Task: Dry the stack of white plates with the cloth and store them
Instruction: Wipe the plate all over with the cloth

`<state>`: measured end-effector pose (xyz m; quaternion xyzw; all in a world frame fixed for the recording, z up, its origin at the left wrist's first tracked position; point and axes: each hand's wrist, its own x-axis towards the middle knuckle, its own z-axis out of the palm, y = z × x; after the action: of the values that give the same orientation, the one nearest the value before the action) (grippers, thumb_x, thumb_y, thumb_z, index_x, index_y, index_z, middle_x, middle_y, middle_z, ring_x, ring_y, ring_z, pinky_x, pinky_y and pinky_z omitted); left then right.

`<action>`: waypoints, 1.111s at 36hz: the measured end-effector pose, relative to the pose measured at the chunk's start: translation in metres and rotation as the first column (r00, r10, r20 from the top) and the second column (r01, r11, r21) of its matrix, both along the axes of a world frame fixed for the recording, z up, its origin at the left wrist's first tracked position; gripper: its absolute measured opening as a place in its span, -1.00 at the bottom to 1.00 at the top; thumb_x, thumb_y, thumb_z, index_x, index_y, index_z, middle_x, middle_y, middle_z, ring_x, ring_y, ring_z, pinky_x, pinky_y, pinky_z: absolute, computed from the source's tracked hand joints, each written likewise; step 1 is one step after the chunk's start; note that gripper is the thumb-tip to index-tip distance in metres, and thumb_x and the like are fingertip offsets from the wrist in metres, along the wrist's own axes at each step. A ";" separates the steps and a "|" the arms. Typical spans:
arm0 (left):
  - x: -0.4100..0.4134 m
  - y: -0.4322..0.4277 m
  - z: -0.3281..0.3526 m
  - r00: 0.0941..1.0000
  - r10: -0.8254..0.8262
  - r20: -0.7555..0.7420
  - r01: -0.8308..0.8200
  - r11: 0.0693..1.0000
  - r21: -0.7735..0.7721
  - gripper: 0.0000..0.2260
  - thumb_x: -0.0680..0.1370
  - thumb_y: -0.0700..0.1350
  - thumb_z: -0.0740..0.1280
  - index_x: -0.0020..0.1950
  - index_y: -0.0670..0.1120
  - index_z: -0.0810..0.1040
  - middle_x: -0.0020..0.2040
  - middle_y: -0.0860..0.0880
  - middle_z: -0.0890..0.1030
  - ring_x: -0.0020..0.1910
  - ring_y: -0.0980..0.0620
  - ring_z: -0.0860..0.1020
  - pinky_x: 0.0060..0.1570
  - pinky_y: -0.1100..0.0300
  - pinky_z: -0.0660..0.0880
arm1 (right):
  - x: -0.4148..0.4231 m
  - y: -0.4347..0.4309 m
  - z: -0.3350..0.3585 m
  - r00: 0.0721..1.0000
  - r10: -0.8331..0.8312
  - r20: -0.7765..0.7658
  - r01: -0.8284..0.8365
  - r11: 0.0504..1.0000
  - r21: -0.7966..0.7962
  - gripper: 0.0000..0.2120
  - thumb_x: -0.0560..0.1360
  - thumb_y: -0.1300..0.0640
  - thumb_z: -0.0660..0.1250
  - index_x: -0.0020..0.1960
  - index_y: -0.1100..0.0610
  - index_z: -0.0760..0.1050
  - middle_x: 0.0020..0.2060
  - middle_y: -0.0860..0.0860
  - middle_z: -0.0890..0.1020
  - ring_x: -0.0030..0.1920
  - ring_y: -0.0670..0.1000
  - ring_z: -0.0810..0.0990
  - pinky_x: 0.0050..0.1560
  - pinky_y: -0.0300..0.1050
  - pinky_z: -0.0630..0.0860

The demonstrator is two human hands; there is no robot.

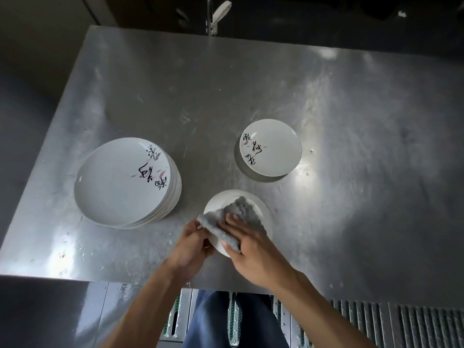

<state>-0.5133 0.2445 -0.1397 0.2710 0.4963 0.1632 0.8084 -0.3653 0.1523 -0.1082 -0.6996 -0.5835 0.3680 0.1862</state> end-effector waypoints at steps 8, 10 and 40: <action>-0.008 0.001 -0.003 0.998 0.007 0.066 -0.004 0.999 -0.052 -0.80 0.60 -0.20 0.35 0.22 -0.12 0.51 0.07 -0.19 0.69 -0.06 -0.10 0.69 -0.15 0.00 0.66 | 0.026 -0.022 0.000 0.988 0.011 0.155 0.007 0.994 -0.112 -0.53 0.66 -0.08 0.16 0.55 -0.06 0.31 0.58 -0.12 0.21 0.58 -0.14 0.14 0.52 -0.14 0.26; -0.009 -0.002 -0.003 0.996 -0.027 0.084 0.032 0.998 -0.048 -0.67 0.56 -0.16 0.43 0.31 -0.09 0.50 0.14 -0.18 0.67 0.02 -0.13 0.66 -0.06 -0.06 0.67 | 0.031 -0.013 -0.006 0.978 -0.019 0.207 0.051 0.987 -0.151 -0.50 0.66 -0.06 0.17 0.58 -0.03 0.26 0.61 -0.07 0.16 0.59 -0.11 0.10 0.52 -0.16 0.22; -0.017 -0.002 0.007 0.984 -0.164 0.062 0.160 0.985 0.064 -0.76 0.53 -0.08 0.39 0.19 0.10 0.61 0.05 -0.07 0.70 -0.09 0.00 0.69 -0.20 0.13 0.61 | -0.010 0.037 0.004 0.996 0.057 0.067 -0.062 0.995 0.076 -0.62 0.68 -0.16 0.00 0.48 -0.38 0.21 0.59 -0.10 0.21 0.60 -0.09 -0.01 0.60 -0.03 0.01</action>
<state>-0.5303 0.2427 -0.1329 0.3287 0.4400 0.1204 0.8270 -0.3751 0.1896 -0.1043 -0.6857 -0.6238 0.3274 0.1832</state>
